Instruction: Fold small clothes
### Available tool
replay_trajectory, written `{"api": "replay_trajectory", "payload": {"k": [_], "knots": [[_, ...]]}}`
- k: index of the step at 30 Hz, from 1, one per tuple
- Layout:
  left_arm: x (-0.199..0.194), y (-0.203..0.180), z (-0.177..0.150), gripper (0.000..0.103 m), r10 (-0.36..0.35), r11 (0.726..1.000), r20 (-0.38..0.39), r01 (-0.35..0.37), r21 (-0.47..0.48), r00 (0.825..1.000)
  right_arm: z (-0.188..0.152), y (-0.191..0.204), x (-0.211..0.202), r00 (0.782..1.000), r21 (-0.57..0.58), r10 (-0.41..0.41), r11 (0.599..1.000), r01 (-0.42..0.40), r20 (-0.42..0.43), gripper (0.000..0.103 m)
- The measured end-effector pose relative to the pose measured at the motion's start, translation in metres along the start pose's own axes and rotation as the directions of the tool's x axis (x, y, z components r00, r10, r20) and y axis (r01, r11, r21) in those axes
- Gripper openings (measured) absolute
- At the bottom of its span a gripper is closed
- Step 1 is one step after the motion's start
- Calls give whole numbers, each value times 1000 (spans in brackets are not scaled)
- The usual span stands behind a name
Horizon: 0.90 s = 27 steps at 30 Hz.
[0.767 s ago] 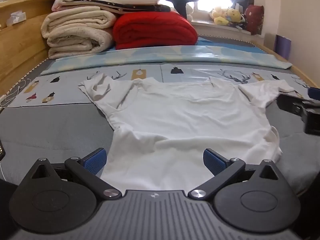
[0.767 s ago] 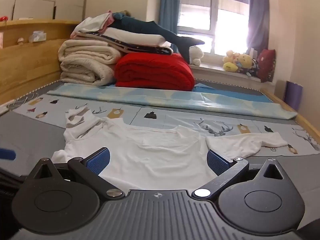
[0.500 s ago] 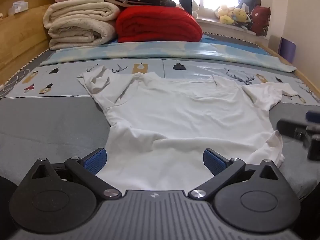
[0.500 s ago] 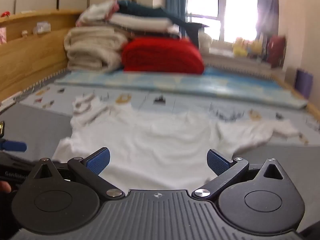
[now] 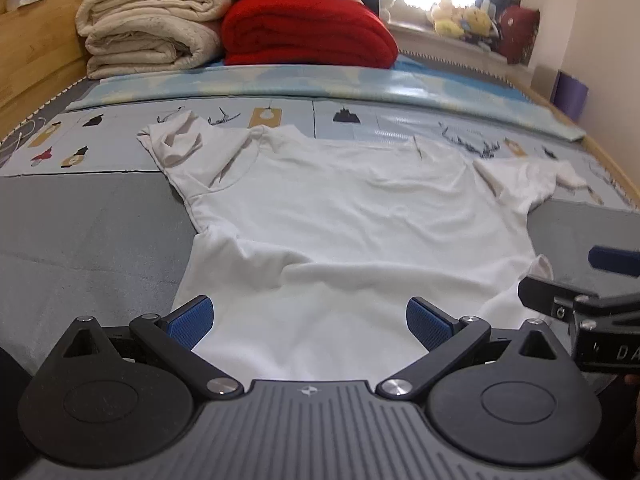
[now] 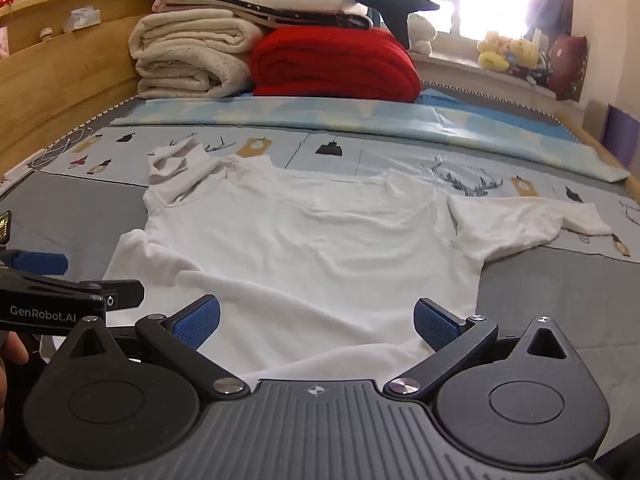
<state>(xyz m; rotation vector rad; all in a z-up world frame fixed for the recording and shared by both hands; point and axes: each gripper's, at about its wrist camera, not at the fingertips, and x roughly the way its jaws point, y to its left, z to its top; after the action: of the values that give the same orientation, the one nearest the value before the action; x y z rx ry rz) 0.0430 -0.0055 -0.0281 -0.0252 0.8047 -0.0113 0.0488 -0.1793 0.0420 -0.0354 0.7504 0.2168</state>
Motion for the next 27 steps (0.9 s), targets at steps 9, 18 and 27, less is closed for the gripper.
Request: {"api": "replay_trajectory", "payload": {"k": [9,18,27], "knots": [[0,-6,-2,103,-16,1000,8,16,19,1000,-2,3,5,999,-13,-2,1000,1,-37,102],[0,-4,-2,103,-20,1000,6,20,17,1000,-2,3,5,999,-12,2,1000,-2,-38,102],[0,-6,-2,103,-19,1000,6,19,22,1000,-2,3,3,999,-11,8,1000,-9,-31,102]]}}
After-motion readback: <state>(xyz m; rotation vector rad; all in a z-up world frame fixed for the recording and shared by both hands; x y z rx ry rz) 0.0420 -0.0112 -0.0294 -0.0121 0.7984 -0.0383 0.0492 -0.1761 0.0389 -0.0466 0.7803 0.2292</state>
